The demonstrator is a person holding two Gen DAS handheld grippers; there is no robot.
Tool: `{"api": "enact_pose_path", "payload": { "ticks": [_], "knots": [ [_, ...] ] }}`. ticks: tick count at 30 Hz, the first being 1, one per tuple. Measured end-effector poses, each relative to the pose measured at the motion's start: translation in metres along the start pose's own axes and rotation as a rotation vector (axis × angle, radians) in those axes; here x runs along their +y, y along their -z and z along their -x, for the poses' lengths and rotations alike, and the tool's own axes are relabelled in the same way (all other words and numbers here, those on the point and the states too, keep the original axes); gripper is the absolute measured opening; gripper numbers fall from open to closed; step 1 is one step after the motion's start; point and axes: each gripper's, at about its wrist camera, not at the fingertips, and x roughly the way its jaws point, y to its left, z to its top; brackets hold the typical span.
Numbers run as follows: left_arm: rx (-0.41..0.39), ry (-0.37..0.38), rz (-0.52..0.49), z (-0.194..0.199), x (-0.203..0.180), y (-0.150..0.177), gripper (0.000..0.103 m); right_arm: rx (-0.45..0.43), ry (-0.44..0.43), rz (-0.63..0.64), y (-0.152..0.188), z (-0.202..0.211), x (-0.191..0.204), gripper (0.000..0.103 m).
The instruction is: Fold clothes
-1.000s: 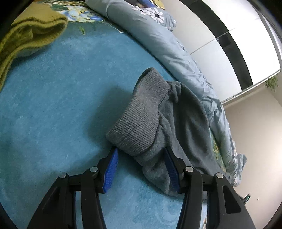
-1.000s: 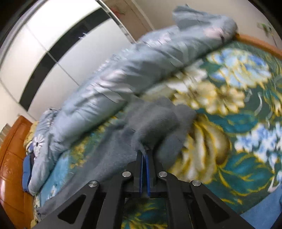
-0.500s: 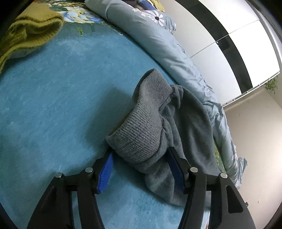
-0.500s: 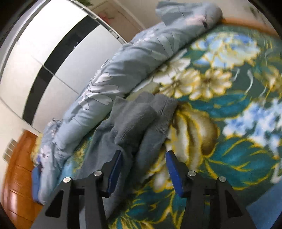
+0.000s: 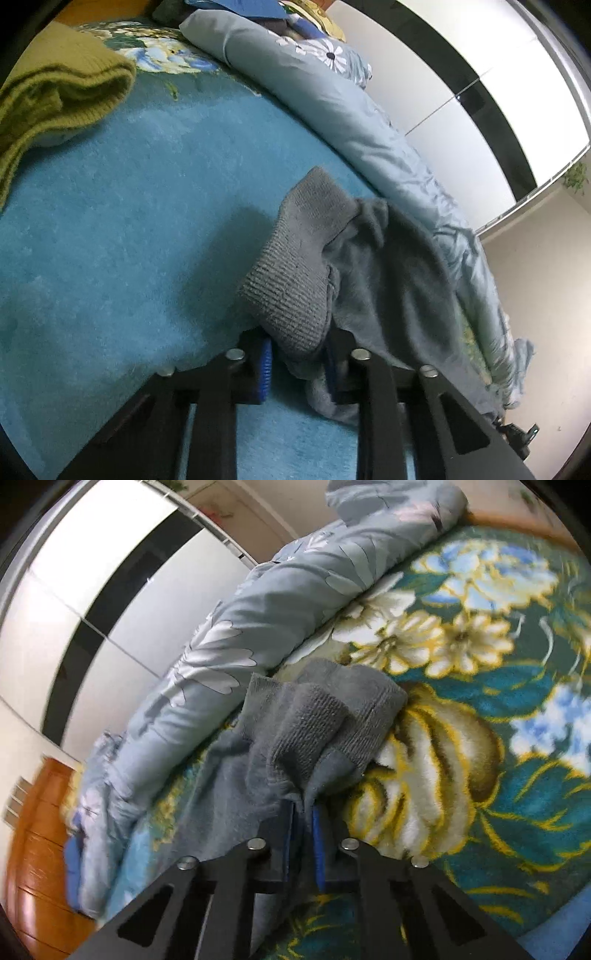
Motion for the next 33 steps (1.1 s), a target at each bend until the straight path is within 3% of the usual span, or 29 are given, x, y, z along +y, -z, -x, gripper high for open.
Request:
{"api": "enact_pose_path", "payload": {
  "ticks": [8,13,17,25,31,33],
  "knots": [
    [-0.015,0.097,-0.013,0.061,0.002,-0.003,0.017,-0.047,-0.079,0.055,0.015,0.077,0.005,0.007],
    [-0.035,0.098,-0.016,0.117,0.034,0.005,0.017,-0.017,-0.136,0.077,0.052,0.141,-0.008,0.007],
    [-0.014,0.055,-0.027,0.14,0.069,0.02,0.017,0.032,-0.145,0.092,0.092,0.177,-0.03,0.007],
    [0.057,0.027,0.021,0.124,0.109,0.041,0.019,0.132,-0.096,0.006,0.131,0.163,-0.08,0.007],
    [0.103,-0.029,-0.099,0.133,0.1,0.046,0.033,0.132,-0.097,0.026,0.132,0.17,-0.077,0.012],
    [0.115,-0.054,-0.137,0.141,0.097,0.048,0.034,0.115,-0.068,0.053,0.132,0.179,-0.074,0.019]
  ]
}}
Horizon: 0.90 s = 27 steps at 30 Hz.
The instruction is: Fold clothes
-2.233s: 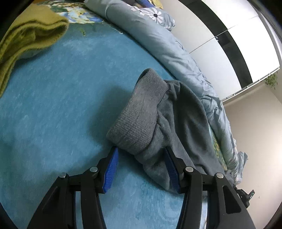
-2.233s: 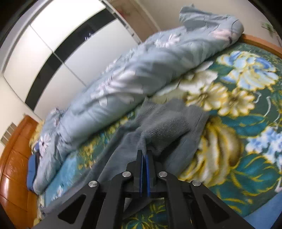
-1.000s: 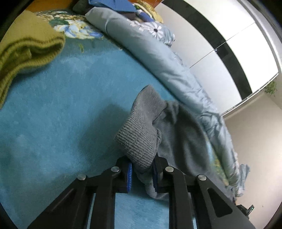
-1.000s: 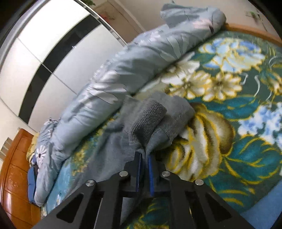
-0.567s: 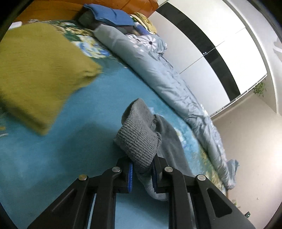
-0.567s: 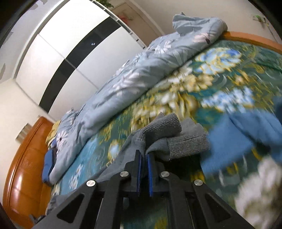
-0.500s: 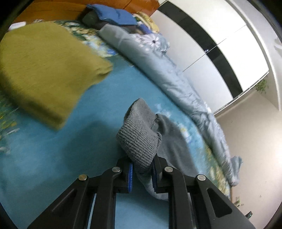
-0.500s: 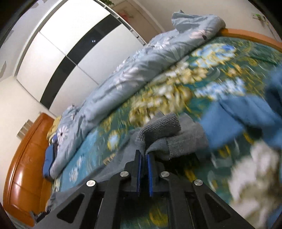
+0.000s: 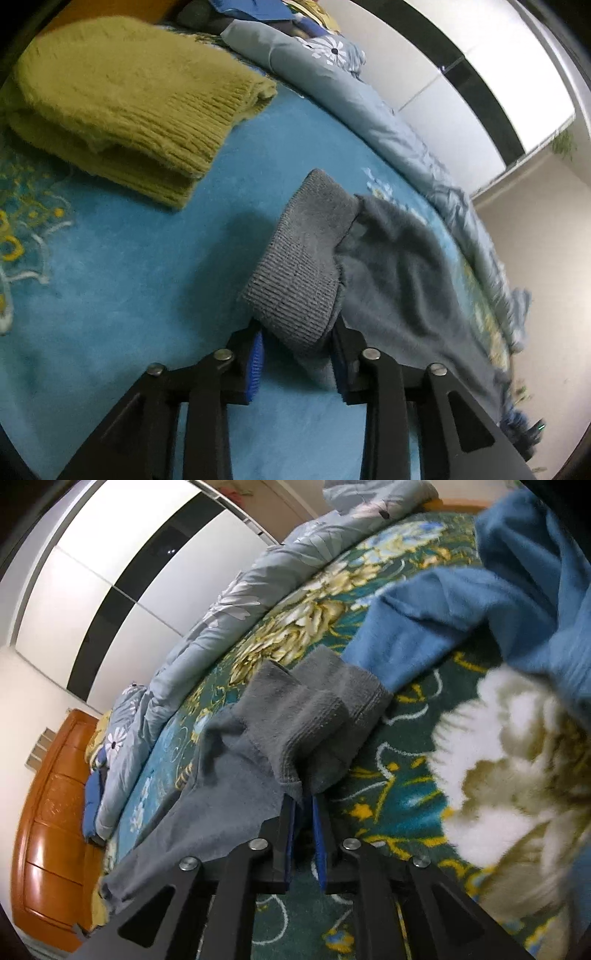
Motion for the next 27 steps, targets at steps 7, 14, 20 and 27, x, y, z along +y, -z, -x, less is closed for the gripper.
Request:
{"api": "enact_pose_path", "payload": {
  "ticks": [7,14,20,27],
  "knots": [
    [-0.064,-0.047,-0.191,0.047,-0.049,0.001,0.036,-0.113,0.134,0.17,0.002,0.051,0.03,0.021],
    [-0.07,-0.027,-0.494,0.006,-0.137,-0.035,0.047,0.022,0.046,0.455,-0.008,-0.003,0.12,0.026],
    [0.052,-0.064,-0.675,-0.028,-0.155,-0.053,0.047,0.088,0.205,0.792,-0.023,-0.053,0.149,0.046],
    [0.196,-0.12,-0.901,-0.058,-0.157,-0.063,0.048,0.192,0.299,0.985,-0.041,-0.091,0.139,0.052]
  ]
}}
